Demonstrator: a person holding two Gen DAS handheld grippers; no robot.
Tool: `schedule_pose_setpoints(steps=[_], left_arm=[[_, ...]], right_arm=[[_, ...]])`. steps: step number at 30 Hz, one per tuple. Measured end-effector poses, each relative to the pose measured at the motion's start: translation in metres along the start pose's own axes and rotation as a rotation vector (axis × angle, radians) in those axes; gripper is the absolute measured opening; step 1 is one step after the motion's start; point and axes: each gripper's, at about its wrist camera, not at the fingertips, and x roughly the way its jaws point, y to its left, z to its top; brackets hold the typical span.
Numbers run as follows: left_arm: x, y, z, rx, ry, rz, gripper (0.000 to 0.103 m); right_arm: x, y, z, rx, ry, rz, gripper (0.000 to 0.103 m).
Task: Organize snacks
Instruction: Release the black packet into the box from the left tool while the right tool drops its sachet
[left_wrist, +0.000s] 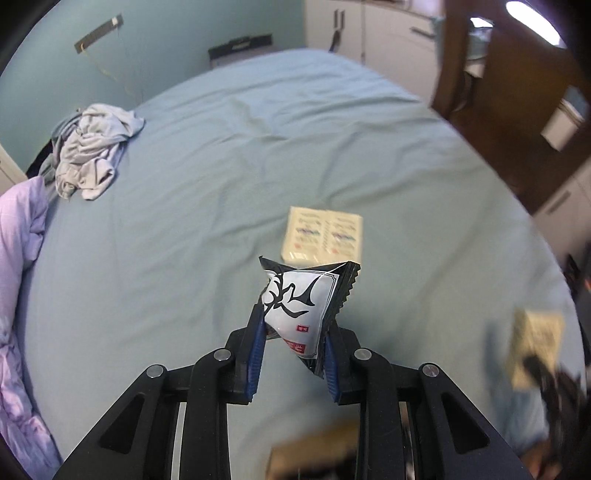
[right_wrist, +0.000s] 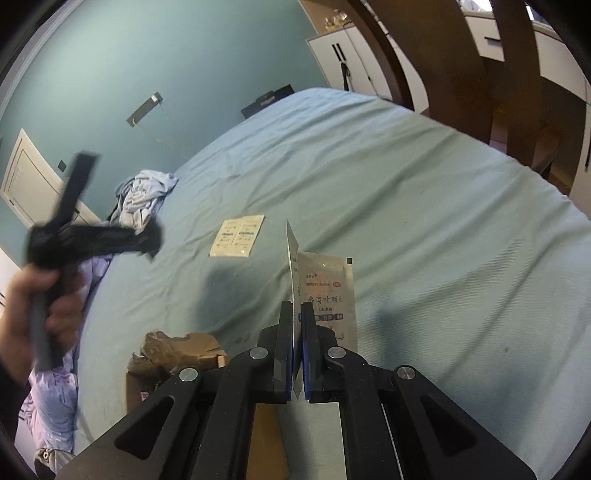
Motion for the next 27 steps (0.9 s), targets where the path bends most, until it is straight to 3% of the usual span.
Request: schedule_pose_setpoints(steps=[4, 8, 15, 18, 20, 22, 24, 27], left_arm=[[-0.039, -0.009, -0.041, 0.046, -0.025, -0.051, 0.027], [-0.062, -0.017, -0.089, 0.068, -0.035, -0.11, 0.027], [-0.033, -0.035, -0.154, 0.121, 0.035, -0.187, 0.031], [-0.017, -0.039, -0.161, 0.162, 0.066, -0.167, 0.034], [-0.021, -0.032, -0.155, 0.132, 0.022, -0.171, 0.046], [-0.031, -0.021, -0.149, 0.076, -0.054, -0.182, 0.073], [-0.044, -0.009, -0.146, 0.026, -0.137, -0.158, 0.084], [-0.056, 0.003, -0.143, 0.002, -0.24, -0.024, 0.085]], right_arm=[[-0.02, 0.005, -0.009, -0.017, -0.045, 0.005, 0.002], [-0.03, 0.009, -0.021, -0.017, -0.03, 0.039, 0.002], [-0.056, 0.021, -0.039, -0.057, -0.081, 0.113, 0.002], [-0.054, 0.023, -0.052, -0.071, -0.059, 0.115, 0.002], [-0.052, 0.024, -0.061, -0.094, -0.032, 0.093, 0.002], [-0.049, 0.03, -0.064, -0.12, -0.013, 0.09, 0.002], [-0.048, 0.038, -0.063, -0.154, -0.012, 0.103, 0.002], [-0.047, 0.051, -0.061, -0.201, -0.01, 0.135, 0.002]])
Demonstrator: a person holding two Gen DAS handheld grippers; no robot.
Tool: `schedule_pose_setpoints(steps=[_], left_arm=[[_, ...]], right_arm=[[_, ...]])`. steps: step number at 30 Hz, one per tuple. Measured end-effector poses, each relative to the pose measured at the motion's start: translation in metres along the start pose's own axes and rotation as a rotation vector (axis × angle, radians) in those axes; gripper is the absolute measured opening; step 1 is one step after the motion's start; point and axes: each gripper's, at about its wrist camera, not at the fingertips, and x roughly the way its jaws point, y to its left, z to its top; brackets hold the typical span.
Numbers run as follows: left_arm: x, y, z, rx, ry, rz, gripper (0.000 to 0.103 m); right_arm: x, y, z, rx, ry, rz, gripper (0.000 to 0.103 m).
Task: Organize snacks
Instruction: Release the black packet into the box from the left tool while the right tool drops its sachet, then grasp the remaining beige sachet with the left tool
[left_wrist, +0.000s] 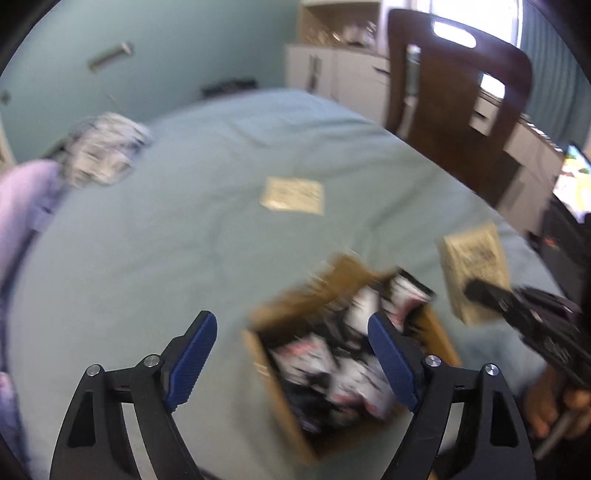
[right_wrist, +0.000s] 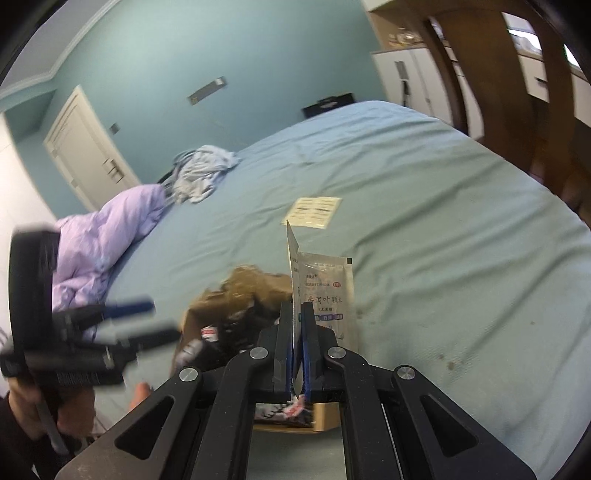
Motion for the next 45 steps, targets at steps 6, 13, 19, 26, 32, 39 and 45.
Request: schedule_pose_setpoints(steps=[6, 13, 19, 26, 32, 39, 45], left_arm=[[0.008, 0.02, 0.004, -0.053, 0.013, 0.094, 0.085], [0.012, 0.03, 0.0, -0.084, 0.04, 0.1, 0.085], [0.008, 0.03, -0.005, -0.079, 0.038, 0.115, 0.085], [0.009, 0.037, -0.004, -0.116, 0.048, 0.105, 0.085], [0.012, 0.036, -0.005, -0.111, 0.054, 0.107, 0.085], [0.015, 0.026, -0.002, -0.077, 0.058, 0.1, 0.085], [0.013, 0.008, -0.003, 0.007, 0.053, 0.103, 0.085]], right_arm=[[0.004, 0.03, -0.007, -0.161, 0.004, -0.013, 0.002], [0.042, 0.066, -0.026, -0.279, 0.134, -0.082, 0.002], [0.083, 0.074, -0.029, -0.236, 0.319, -0.099, 0.028], [0.026, 0.074, 0.009, -0.166, 0.158, 0.025, 0.067], [-0.011, 0.035, 0.033, -0.15, 0.073, -0.076, 0.07], [0.008, -0.011, 0.013, -0.034, 0.105, -0.287, 0.07], [0.021, 0.002, 0.009, -0.068, 0.083, -0.289, 0.07]])
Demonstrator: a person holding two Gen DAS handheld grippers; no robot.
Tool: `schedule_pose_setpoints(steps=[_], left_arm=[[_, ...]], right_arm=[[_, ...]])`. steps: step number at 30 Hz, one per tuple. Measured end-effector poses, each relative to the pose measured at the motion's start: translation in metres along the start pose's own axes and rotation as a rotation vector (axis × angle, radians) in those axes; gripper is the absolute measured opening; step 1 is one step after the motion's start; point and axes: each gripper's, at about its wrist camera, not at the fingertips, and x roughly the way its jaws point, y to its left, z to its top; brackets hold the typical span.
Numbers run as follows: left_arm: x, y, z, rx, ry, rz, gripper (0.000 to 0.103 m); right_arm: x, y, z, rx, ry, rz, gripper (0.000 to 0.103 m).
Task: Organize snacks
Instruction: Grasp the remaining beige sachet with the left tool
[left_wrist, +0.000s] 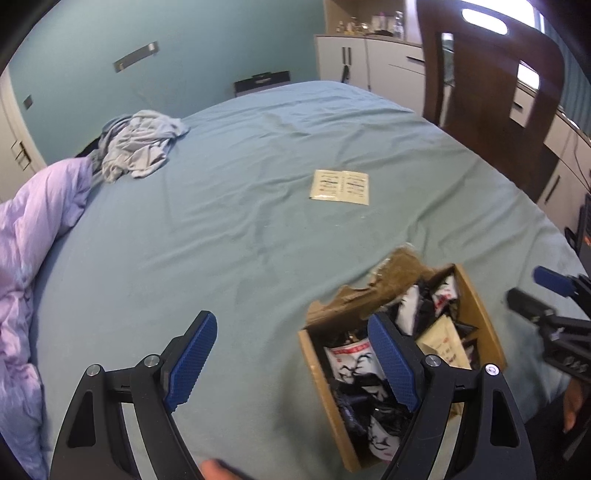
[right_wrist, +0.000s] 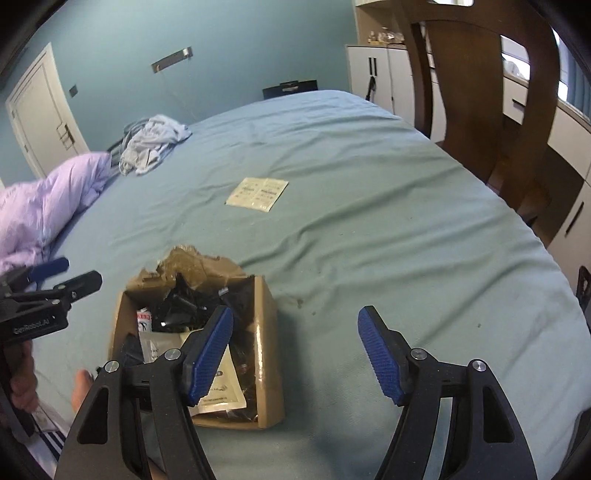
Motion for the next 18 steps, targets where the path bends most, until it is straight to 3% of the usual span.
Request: schedule_pose_setpoints(steps=[4, 9, 12, 18], left_arm=[[-0.002, -0.01, 0.011, 0.054, -0.006, -0.027, 0.087], [0.022, -0.017, 0.054, 0.067, 0.036, -0.036, 0.096], [0.054, -0.034, 0.089, 0.127, 0.104, -0.089, 0.097], [0.125, -0.059, 0.149, 0.161, 0.206, -0.076, 0.097]], right_arm=[[0.012, 0.01, -0.002, -0.062, 0.021, -0.007, 0.07], [0.013, 0.011, 0.003, -0.084, -0.007, 0.004, 0.07], [0.015, 0.005, 0.004, -0.062, -0.008, 0.012, 0.07], [0.025, -0.005, 0.006, -0.033, 0.021, 0.031, 0.07]])
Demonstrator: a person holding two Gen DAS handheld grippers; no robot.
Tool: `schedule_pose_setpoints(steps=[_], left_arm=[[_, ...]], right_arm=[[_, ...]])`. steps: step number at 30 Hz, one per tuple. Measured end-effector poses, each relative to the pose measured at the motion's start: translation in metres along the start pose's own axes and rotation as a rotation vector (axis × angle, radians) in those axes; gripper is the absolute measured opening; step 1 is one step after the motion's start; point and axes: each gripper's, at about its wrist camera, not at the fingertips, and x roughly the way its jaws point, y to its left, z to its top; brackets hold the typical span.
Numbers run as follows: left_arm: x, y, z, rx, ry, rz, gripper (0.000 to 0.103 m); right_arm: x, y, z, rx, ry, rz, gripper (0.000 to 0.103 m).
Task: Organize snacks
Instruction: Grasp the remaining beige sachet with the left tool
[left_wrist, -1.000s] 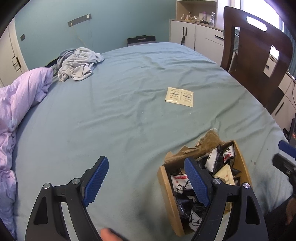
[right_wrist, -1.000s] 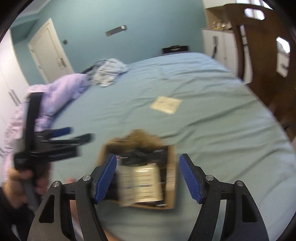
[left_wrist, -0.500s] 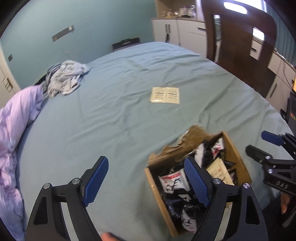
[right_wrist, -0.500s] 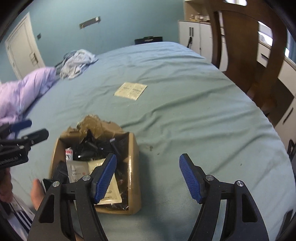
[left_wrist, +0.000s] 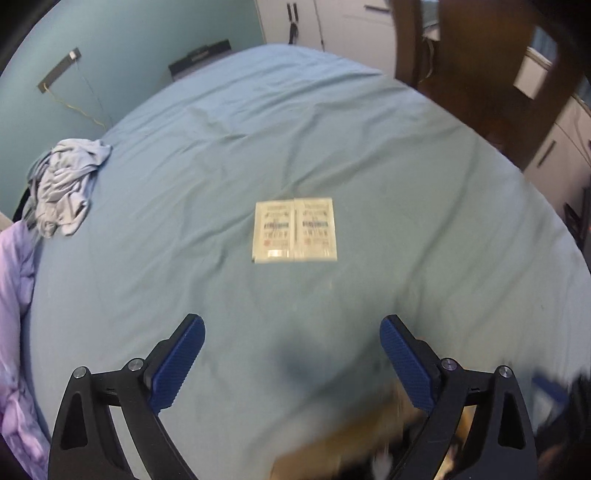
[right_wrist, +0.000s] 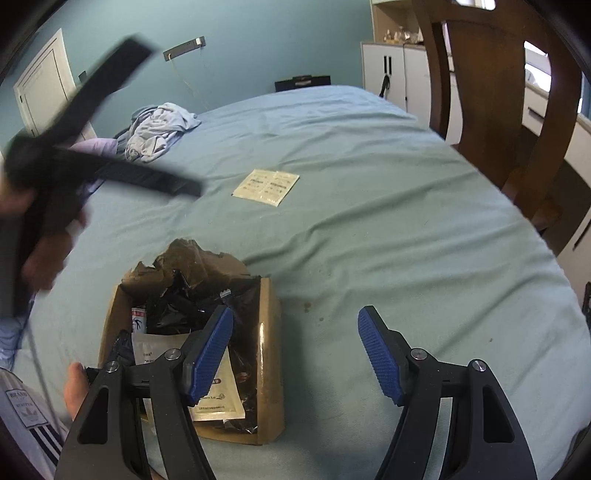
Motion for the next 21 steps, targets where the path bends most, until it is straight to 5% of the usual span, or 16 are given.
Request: schedule_pose_setpoints(steps=[13, 17, 20, 21], left_arm=[[0.139, 0.002, 0.061, -0.067, 0.213, 0.017, 0.097], [0.149, 0.01, 0.062, -0.101, 0.197, -0.006, 0.101], [0.148, 0.017, 0.059, -0.163, 0.202, -0.067, 0.084], [0.146, 0.019, 0.058, -0.175, 0.194, -0.071, 0.069]], right_arm=[[0.026, -0.023, 0.009, 0.068, 0.081, 0.082, 0.07], [0.034, -0.031, 0.01, 0.106, 0.114, 0.104, 0.07], [0.039, -0.038, 0.012, 0.132, 0.124, 0.115, 0.07], [0.039, -0.039, 0.012, 0.134, 0.122, 0.116, 0.07]])
